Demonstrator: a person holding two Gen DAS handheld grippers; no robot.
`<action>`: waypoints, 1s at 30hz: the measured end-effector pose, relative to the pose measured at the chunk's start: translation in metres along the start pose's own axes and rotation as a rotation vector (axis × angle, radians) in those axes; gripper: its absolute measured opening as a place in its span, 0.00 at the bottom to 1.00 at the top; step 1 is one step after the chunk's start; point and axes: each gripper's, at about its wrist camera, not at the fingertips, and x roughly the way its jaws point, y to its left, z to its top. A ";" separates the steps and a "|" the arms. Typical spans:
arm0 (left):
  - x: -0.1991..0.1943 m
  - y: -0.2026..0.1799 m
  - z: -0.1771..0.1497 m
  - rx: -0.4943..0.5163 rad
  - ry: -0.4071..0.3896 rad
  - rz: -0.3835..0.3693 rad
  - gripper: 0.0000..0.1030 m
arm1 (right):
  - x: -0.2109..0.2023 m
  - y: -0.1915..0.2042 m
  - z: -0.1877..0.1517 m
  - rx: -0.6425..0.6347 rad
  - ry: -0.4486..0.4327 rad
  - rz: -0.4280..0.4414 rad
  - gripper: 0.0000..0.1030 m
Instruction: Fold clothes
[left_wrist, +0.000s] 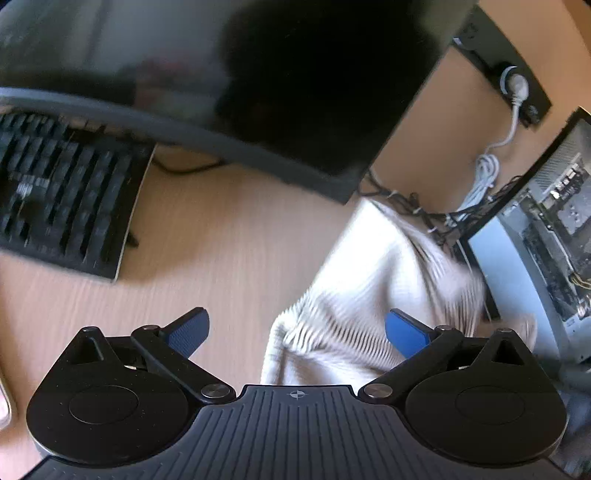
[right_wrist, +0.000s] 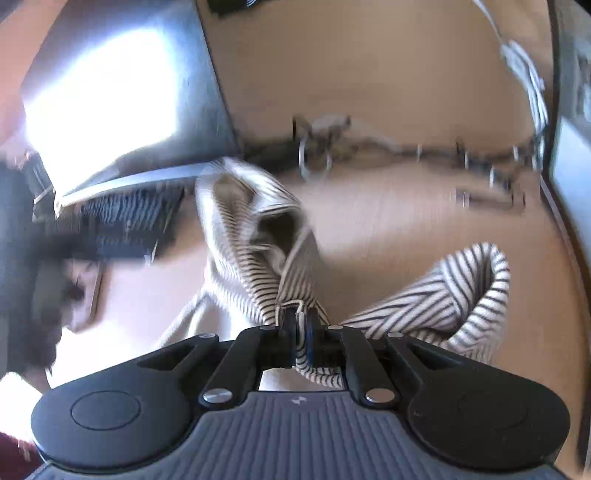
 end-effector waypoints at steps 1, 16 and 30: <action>0.000 -0.003 0.003 0.013 -0.004 -0.009 1.00 | 0.001 0.002 -0.011 0.010 0.018 -0.003 0.05; -0.010 -0.049 0.010 0.190 -0.037 -0.158 1.00 | -0.080 0.010 -0.032 -0.008 -0.126 -0.054 0.10; 0.014 -0.051 -0.020 0.306 0.063 -0.052 0.76 | -0.024 -0.020 -0.041 -0.034 -0.010 -0.332 0.53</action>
